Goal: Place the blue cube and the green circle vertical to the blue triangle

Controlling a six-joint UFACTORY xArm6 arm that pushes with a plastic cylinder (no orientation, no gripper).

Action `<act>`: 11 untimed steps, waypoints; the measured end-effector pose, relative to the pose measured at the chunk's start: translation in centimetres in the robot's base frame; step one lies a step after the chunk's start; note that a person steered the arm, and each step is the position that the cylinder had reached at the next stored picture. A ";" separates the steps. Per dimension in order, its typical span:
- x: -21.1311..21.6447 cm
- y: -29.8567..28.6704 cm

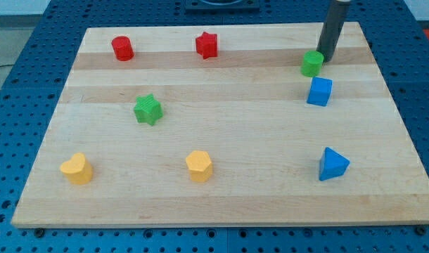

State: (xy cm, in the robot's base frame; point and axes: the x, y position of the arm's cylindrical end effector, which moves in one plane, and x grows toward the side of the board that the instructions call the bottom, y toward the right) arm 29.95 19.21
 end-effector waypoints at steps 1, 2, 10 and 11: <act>-2.5 -3.7; 1.2 -5.1; 7.3 7.8; 8.0 3.9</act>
State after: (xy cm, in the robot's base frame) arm 38.00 23.12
